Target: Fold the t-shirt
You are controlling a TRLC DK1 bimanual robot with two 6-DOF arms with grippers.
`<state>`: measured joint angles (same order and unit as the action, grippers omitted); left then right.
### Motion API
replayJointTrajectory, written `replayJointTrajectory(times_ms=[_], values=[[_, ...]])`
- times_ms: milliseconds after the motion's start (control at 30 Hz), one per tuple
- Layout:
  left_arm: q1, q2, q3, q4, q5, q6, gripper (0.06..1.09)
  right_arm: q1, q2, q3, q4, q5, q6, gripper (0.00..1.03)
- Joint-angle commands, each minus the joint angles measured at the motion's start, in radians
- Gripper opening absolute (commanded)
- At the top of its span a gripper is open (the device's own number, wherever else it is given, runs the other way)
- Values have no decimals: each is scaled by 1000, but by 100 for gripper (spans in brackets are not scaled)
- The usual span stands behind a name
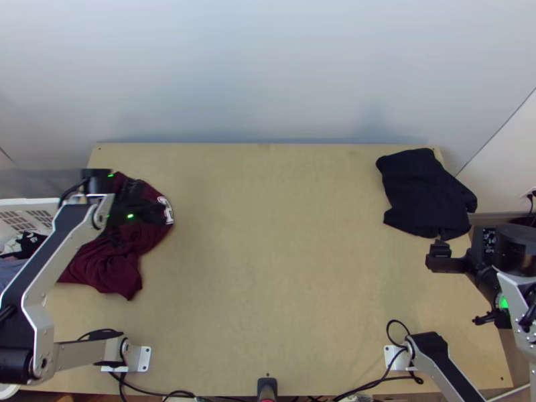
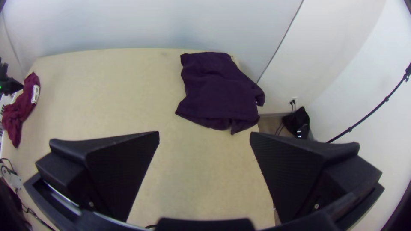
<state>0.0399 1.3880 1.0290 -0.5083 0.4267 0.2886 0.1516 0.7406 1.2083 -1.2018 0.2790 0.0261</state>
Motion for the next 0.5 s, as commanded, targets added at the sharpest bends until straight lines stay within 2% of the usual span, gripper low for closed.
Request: replayJointTrajectory(times_ms=[0, 33, 67, 100, 233, 467], values=[[-160, -27, 83, -68, -28, -34, 43, 0, -21, -15, -13, 0, 5, 98], [-149, -23, 82, -104, -46, 17, 74, -1, -24, -18, -13, 0, 5, 98], [-135, -20, 72, -119, -80, 52, 92, -1, -26, -21, -13, 0, 5, 98], [-120, -24, 59, -121, -108, 80, 99, -1, -26, -23, -12, 0, 5, 98], [2, -35, 34, -122, -174, 172, 102, -1, -29, -32, -12, -1, 6, 98], [192, 75, 26, -121, -279, 385, 102, 6, -10, -30, 13, -1, 5, 98]])
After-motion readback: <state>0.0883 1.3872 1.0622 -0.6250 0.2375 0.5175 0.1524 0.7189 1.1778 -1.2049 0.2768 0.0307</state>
